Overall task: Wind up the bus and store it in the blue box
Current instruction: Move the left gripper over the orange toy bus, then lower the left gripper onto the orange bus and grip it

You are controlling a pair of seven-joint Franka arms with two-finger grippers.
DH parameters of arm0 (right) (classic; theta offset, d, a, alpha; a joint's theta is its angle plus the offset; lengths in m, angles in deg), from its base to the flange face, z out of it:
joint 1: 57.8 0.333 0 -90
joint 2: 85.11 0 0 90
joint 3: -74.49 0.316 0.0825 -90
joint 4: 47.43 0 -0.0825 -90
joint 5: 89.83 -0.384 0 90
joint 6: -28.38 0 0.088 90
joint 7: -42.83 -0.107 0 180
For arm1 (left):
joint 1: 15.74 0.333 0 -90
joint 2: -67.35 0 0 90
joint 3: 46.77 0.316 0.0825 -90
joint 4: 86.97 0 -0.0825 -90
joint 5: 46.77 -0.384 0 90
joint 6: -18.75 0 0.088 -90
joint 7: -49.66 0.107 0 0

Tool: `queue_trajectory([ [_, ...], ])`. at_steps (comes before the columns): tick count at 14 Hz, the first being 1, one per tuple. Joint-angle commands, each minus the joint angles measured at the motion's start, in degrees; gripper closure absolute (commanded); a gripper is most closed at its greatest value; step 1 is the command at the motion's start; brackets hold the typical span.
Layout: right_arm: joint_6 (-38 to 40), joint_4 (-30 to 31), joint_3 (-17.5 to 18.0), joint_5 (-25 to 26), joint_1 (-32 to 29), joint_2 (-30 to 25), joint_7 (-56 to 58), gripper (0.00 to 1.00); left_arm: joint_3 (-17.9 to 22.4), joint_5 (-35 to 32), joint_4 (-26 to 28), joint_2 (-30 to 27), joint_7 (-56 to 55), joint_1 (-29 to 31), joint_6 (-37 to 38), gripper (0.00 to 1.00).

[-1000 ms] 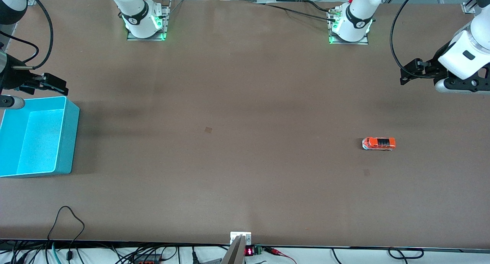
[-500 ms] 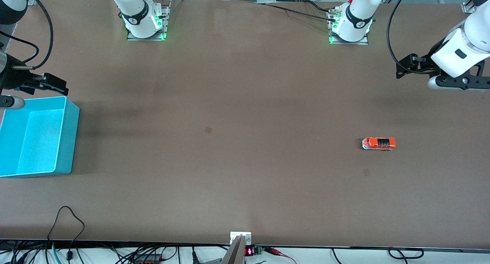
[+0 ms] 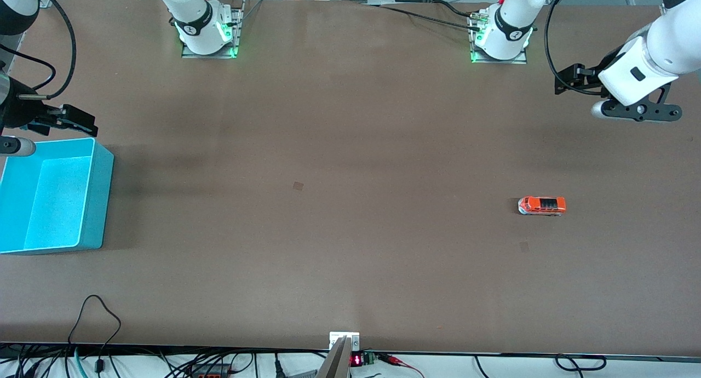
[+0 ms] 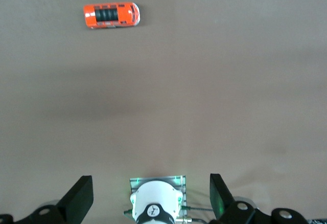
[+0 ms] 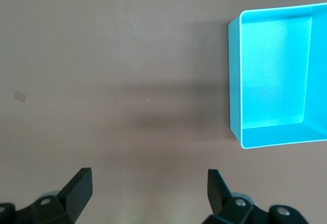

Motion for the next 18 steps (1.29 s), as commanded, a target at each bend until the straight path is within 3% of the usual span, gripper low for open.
queue_trajectory([
  [1, -0.14, 0.32, 0.17, -0.89, -0.52, -0.45, 0.44, 0.0, -0.01, 1.05, -2.25, 1.95, 4.54, 0.04, 1.81, 0.0],
  [6, -0.22, 0.32, 0.35, -0.98, -0.26, -0.45, 0.36, 0.0, 0.08, -0.61, -1.99, 5.64, 27.14, 0.74, -1.17, 0.0],
  [8, -0.22, 0.24, 0.35, -0.98, -0.26, -0.45, 0.36, 0.0, -0.01, -5.17, -1.46, 7.05, 35.73, 0.04, -4.15, 0.0],
  [13, -0.22, 0.32, 0.26, -1.07, -0.43, -0.45, 0.27, 0.0, 0.08, -12.12, -0.4, 14.25, 60.09, 0.57, -15.57, 0.0],
  [18, -0.22, 0.32, 0.26, -1.07, -0.43, -0.45, 0.27, 0.0, 0.08, -12.4, 3.9, 20.23, 74.68, 6.0, -31.47, 0.0],
])
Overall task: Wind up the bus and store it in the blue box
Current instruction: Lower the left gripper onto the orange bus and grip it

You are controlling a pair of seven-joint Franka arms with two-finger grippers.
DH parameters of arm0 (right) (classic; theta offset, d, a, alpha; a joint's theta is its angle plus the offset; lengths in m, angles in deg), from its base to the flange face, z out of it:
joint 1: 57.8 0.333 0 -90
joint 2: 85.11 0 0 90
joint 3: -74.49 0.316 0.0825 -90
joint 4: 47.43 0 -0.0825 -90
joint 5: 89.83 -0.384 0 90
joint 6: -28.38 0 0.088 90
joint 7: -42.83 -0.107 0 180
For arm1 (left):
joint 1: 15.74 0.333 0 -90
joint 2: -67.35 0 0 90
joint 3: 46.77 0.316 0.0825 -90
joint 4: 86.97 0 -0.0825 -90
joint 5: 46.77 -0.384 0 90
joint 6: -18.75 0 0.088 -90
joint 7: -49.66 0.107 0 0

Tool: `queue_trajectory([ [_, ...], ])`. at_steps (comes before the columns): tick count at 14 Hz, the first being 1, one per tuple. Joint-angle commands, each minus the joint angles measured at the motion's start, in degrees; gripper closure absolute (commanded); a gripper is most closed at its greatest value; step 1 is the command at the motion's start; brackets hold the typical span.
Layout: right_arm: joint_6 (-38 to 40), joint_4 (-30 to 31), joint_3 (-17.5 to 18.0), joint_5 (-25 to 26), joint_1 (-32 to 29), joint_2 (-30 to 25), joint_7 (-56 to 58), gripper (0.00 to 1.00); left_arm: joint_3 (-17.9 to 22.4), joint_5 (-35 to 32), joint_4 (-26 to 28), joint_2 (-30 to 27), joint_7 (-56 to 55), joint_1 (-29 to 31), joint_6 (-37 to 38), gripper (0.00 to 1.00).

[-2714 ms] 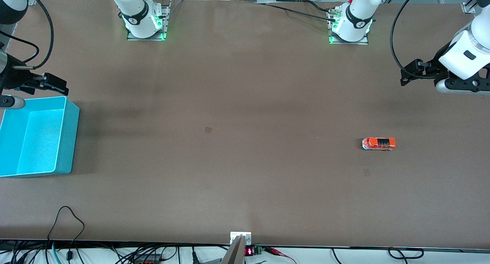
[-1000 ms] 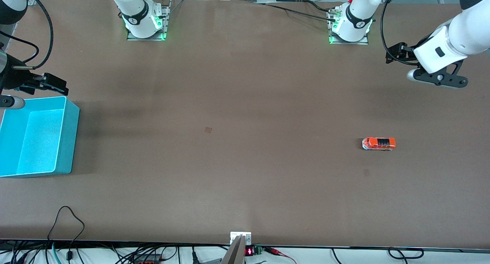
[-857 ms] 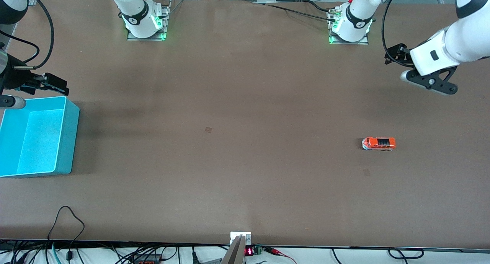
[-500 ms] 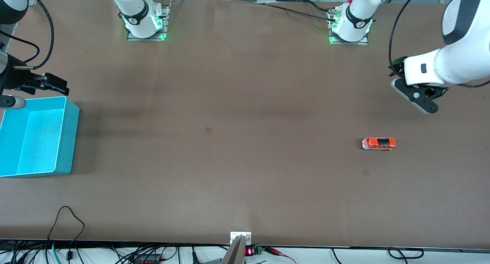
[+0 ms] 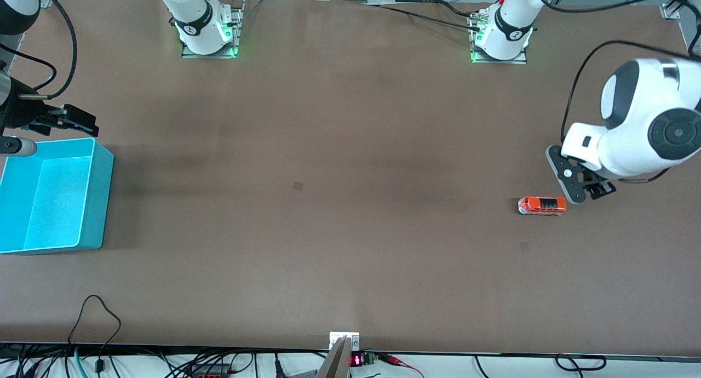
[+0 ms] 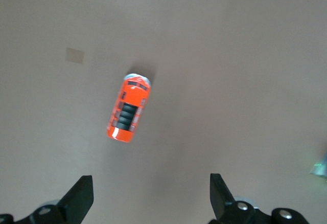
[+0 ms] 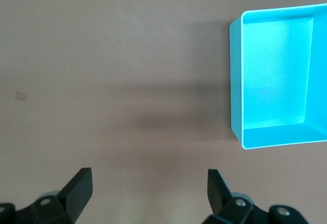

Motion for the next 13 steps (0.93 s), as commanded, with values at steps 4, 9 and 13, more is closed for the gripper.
queue_trajectory([
  [4, -0.19, 0.23, 0.18, -0.96, -0.48, -0.45, 0.26, 0.0, -0.28, -0.98, 4.87, 4.86, 13.98, 4.03, -14.06, 0.0],
  [9, -0.19, 0.23, 0.18, -1.04, -0.31, -0.36, -0.09, 0.0, -0.37, -0.28, 12.5, 6.54, 16.28, 4.47, -25.84, 0.0],
  [13, -0.28, 0.32, 0.26, -2.36, -0.31, -0.27, -0.18, 0.0, -0.37, -0.28, 13.84, 7.59, 17.95, 4.56, -29.99, 0.0],
])
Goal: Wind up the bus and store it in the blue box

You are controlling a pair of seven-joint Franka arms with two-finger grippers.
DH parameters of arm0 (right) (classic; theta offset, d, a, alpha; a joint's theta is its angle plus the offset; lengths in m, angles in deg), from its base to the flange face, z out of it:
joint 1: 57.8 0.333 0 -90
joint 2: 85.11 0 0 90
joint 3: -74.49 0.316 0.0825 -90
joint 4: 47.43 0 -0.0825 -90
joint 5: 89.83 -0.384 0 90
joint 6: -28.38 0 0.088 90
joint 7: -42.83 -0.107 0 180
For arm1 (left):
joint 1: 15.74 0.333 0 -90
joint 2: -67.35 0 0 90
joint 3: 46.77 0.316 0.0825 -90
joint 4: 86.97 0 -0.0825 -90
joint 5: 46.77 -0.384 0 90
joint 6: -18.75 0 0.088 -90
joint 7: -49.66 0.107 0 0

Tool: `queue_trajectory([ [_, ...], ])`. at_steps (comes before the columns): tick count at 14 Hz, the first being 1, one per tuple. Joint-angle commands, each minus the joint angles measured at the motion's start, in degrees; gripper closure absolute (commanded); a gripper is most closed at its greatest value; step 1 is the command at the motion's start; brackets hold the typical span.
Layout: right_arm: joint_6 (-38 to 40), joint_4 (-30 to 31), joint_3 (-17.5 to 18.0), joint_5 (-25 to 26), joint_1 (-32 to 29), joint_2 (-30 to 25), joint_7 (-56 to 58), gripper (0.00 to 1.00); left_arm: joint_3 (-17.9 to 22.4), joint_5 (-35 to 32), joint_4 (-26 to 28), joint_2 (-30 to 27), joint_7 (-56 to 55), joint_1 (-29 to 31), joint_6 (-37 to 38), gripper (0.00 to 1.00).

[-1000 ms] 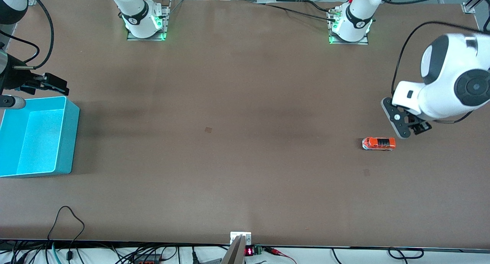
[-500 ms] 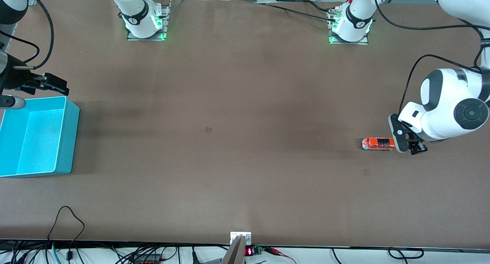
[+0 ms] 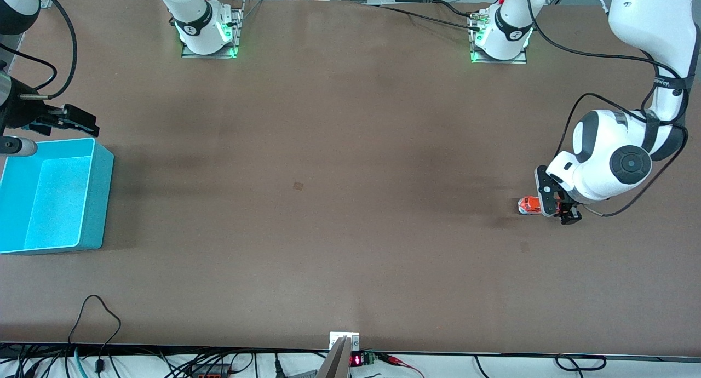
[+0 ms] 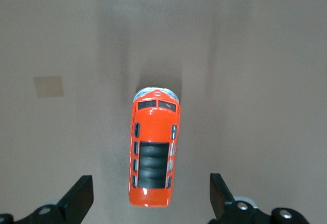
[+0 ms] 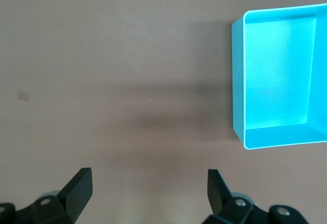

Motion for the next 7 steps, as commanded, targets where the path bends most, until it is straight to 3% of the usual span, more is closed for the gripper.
queue_trajectory([
  [1, -0.19, 0.22, 0.26, -1.84, -0.33, -0.28, -0.26, 0.0, -0.24, -0.16, 0.76, 0.51, 2.3, 0.47, -2.89, 0.0],
  [5, -0.19, 0.22, 0.26, -1.85, -0.06, -0.28, -0.44, 0.0, -0.33, 0.01, 0.76, 2.71, 4.76, 1.26, -5.09, 0.0],
  [7, -0.19, 0.22, 0.26, -1.76, -0.06, -0.28, -0.35, 0.0, -1.73, 0.01, 0.76, 3.85, 6.07, 2.49, -6.24, 0.05],
])
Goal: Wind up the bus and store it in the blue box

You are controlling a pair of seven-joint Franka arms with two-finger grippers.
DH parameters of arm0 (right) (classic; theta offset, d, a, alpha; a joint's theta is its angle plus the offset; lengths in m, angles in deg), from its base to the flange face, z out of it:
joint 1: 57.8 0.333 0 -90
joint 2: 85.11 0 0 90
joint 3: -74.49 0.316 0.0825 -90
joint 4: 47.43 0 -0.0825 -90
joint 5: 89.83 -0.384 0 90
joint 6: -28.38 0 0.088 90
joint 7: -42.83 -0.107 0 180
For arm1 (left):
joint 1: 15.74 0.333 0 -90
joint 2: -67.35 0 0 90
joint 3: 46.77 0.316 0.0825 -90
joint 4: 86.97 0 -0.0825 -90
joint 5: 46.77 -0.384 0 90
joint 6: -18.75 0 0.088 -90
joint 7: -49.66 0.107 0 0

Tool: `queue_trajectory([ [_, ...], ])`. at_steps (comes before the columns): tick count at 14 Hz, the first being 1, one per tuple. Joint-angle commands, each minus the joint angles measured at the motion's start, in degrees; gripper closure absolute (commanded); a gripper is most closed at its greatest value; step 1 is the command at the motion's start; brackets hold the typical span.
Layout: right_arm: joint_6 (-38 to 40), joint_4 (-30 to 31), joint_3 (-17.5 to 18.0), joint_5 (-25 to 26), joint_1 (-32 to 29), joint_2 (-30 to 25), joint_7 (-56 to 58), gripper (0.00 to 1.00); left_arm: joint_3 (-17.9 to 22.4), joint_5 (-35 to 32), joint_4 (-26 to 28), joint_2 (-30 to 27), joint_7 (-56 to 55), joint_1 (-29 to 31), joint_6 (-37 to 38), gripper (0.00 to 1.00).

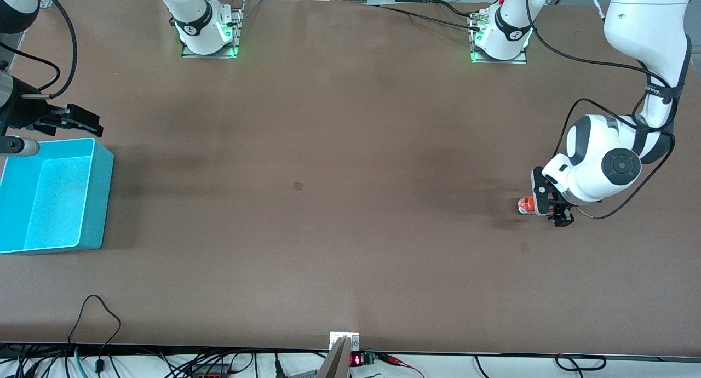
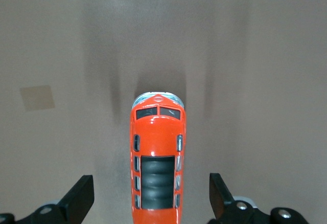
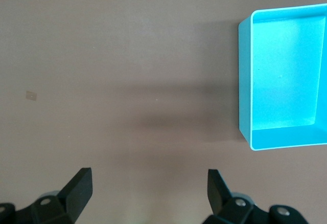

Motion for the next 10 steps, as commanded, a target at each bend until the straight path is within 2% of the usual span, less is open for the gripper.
queue_trajectory([
  [1, -0.19, 0.23, 0.23, -0.84, -0.13, -0.38, 0.44, 0.0, -2.58, 0.1, 0.15, 1.3, 3.18, 2.53, -1.89, 0.09],
  [3, -0.19, 0.23, 0.32, -0.75, -0.04, -0.38, 0.44, 0.0, -3.64, 0.1, 0.15, 2.27, 3.45, 4.38, -2.85, 0.27],
  [6, -0.19, 0.23, 0.41, -0.84, -0.04, -0.38, 0.18, 0.0, -5.05, 0.1, 0.15, 3.15, 3.45, 6.23, -2.95, 0.64],
  [8, -0.19, 0.23, 0.41, -0.84, -0.04, -0.38, 0.35, 0.0, -5.84, 0.1, 0.15, 3.33, 3.45, 6.49, -2.95, 0.8],
  [10, -0.19, 0.23, 0.5, -0.84, -0.04, -0.38, 0.36, 0.0, -6.02, 0.1, 0.15, 3.33, 3.45, 6.67, -2.95, 0.82],
])
